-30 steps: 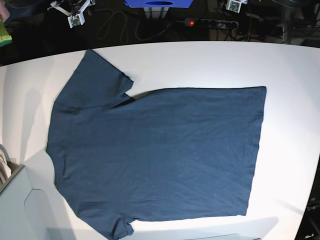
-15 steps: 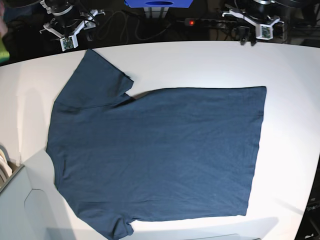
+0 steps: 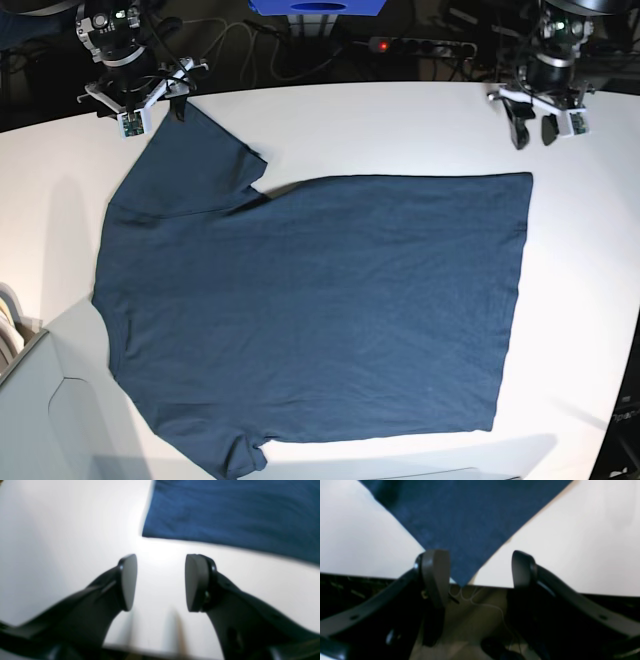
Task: Fold the T-shirt properly
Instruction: 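Move both grippers down to the shirt's shoulder corners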
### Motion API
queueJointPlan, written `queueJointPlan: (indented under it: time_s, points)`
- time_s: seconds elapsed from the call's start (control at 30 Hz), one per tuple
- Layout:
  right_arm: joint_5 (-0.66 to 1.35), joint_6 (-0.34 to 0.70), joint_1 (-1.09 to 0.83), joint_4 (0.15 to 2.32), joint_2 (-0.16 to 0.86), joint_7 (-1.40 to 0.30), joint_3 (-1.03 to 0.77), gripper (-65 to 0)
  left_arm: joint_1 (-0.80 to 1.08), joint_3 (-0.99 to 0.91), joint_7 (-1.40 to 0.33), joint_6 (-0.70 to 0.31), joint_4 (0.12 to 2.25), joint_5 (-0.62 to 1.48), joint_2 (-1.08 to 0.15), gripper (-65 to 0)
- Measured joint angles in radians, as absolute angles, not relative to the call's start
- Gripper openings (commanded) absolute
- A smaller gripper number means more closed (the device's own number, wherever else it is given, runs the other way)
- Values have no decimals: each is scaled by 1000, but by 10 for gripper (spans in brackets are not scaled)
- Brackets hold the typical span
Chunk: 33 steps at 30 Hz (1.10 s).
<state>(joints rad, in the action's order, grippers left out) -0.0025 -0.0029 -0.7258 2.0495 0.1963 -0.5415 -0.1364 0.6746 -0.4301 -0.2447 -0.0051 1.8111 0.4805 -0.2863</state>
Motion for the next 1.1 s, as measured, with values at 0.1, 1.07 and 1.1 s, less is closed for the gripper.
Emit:
queueJointPlan:
  time_s: [0.1, 1.07, 1.1]
  points:
    - [-3, -2, -727, 2049, 196, -549, -136, -280, 582, -476, -302, -2, 1766, 476, -266, -336]
    - [-3, -2, -723, 2049, 196, -543, -135, -280, 301, -360, -280, -1, 1433, 470, -275, -362]
    - [-2, -2, -723, 2049, 196, -543, -135, -280, 302, -356, -277, -1, 1433, 472, -274, -379]
